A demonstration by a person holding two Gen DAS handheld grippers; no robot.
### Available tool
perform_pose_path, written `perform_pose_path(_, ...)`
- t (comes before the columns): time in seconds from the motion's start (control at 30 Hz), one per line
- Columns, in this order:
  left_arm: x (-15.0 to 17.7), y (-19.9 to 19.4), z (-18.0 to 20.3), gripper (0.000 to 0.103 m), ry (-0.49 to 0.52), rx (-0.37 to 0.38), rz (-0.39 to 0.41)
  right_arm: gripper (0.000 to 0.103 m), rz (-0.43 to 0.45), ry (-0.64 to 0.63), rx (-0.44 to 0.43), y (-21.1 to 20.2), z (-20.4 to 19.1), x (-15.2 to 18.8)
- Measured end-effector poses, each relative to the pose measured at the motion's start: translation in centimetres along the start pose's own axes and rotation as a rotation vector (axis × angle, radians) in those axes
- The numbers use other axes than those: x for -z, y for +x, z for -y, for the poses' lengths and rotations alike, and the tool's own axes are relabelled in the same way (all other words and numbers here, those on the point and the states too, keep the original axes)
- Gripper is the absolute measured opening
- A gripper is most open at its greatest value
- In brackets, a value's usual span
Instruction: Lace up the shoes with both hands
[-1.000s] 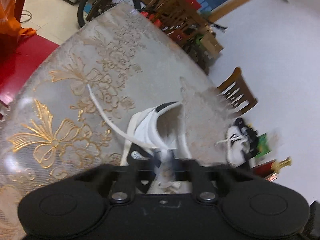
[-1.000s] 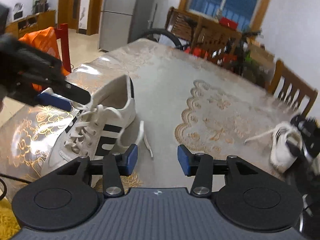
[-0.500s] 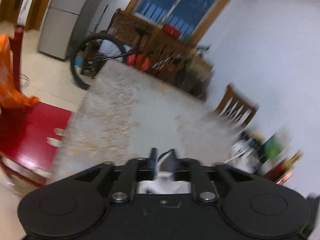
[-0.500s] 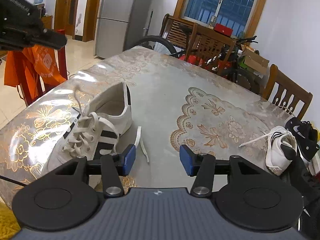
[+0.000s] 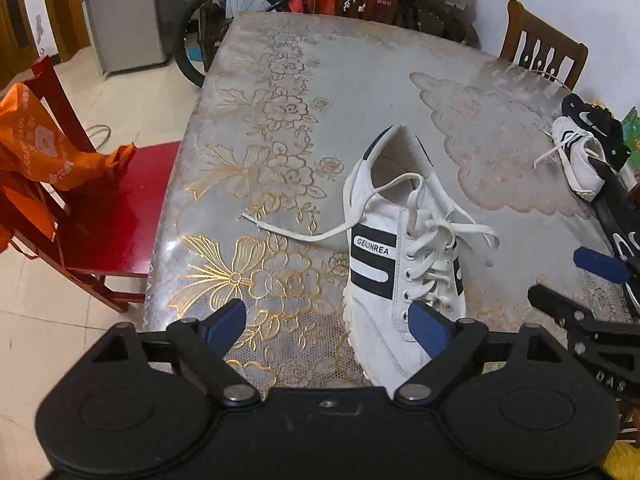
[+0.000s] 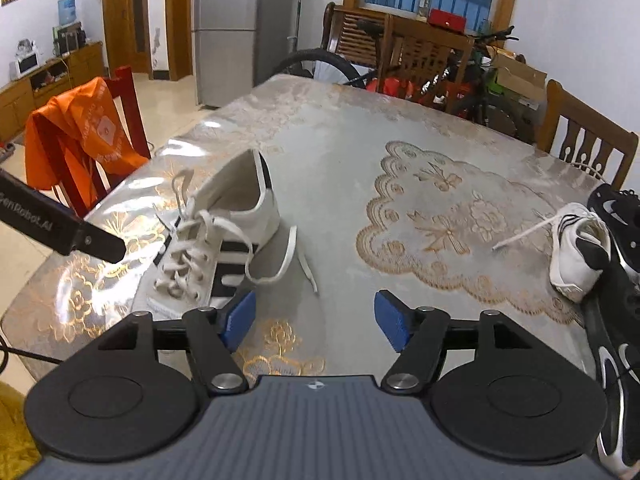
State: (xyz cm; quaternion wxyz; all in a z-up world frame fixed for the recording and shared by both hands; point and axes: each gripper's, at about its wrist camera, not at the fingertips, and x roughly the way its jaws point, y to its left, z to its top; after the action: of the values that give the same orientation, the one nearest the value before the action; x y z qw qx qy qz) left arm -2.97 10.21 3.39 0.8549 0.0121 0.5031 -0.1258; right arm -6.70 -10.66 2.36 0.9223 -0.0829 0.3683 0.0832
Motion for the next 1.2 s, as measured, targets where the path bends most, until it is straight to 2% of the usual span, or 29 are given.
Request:
perform_pose_path(0.2, 0.8, -0.4, 1.2, 0.096, 0.085, -0.022, 0.021, 0.069, -0.004, -0.034, 0.022, -0.7, -1.0, 0.5)
perform_pose_path(0.5, 2.1, -0.7, 2.3, 0.097, 0.164, -0.034, 0.030, 0.069, -0.010, -0.058, 0.056, -1.4, -2.2, 1.2)
perform_pose_path(0.9, 2.4, 0.0, 3.1, 0.098, 0.195, -0.039, -0.002, 0.070, -0.039, -0.075, 0.073, -1.4, -3.0, 1.8)
perform_pose_path(1.2, 2.6, 1.2, 3.5, 0.098, 0.153, -0.081, -0.052, 0.070, -0.057, -0.084, 0.043, -1.0, -2.4, 2.3)
